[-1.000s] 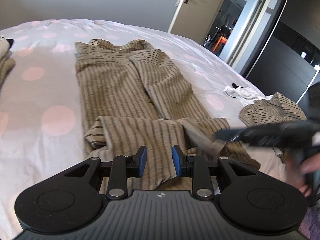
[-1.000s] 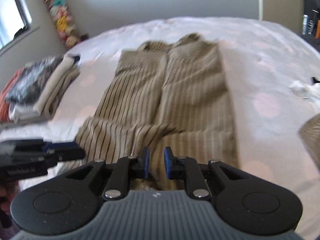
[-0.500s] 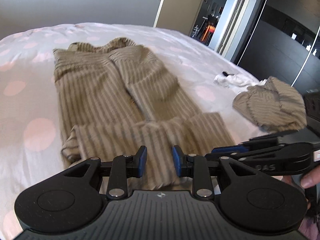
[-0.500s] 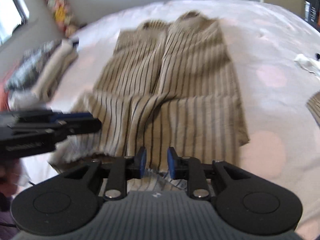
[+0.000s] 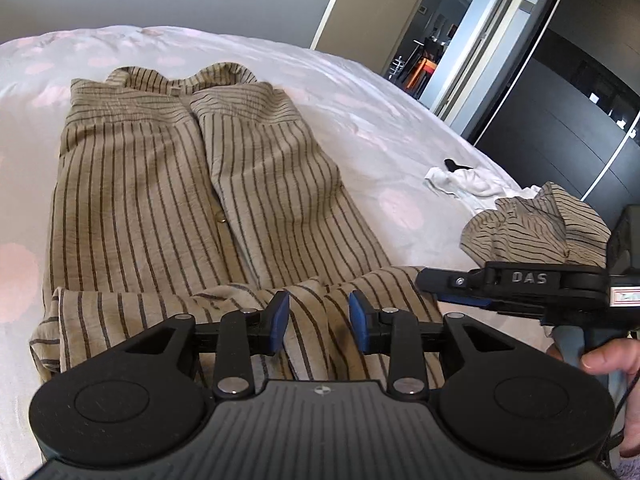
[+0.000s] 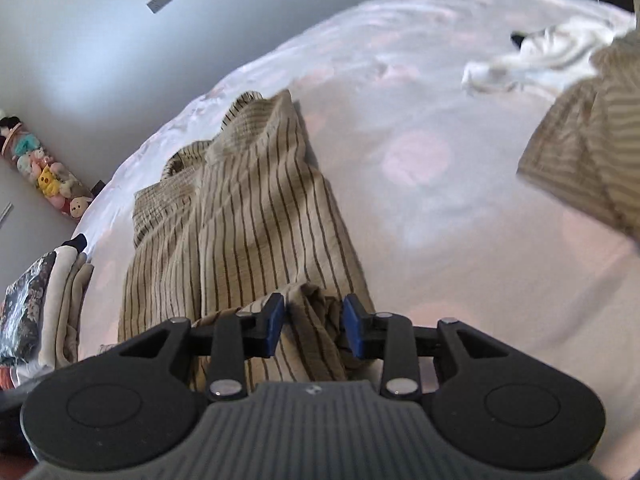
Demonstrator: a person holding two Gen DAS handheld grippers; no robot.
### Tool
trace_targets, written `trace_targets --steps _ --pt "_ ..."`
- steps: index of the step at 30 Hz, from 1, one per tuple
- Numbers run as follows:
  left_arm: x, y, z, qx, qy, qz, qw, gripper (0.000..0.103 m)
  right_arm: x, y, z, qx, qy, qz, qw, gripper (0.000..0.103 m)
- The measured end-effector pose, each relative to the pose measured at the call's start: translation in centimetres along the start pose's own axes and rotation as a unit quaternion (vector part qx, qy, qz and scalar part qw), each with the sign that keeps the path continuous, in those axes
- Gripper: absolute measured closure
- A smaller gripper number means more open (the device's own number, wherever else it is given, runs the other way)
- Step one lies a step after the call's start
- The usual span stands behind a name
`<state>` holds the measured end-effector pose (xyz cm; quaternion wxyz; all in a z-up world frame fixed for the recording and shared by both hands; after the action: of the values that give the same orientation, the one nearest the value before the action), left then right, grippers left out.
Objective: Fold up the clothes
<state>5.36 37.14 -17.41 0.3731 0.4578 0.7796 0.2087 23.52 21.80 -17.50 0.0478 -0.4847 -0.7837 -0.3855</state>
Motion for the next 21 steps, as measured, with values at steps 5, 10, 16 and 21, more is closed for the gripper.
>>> trace_targets --steps 5,10,16,21 --pt "0.1 -0.2 0.1 -0.001 -0.003 0.002 1.0 0.103 -0.3 -0.8 -0.4 0.007 0.003 0.015 1.0 0.101" --pt "0.6 -0.8 0.6 0.014 0.015 0.0 0.9998 0.103 -3.1 -0.8 -0.9 0.012 -0.035 0.065 0.997 0.101" --pt "0.8 -0.9 0.1 0.014 0.024 0.01 0.9996 0.103 -2.8 -0.8 -0.8 0.008 -0.045 0.05 0.998 0.096" --pt "0.9 -0.4 -3.6 -0.025 0.046 0.028 0.9982 0.099 -2.4 -0.3 -2.9 -0.045 -0.051 0.028 0.997 0.09"
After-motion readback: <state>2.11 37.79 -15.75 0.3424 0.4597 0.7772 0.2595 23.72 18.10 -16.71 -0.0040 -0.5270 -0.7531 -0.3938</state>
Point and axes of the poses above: each gripper's, at about its wrist camera, not at the fingertips, and z roughly the way its jaws point, x to its left, y to its top, the point moved 5 cm from there along z, roughly the way its jaws point, and after that the axes turned 3 degrees about -y, right-handed, at the moved point
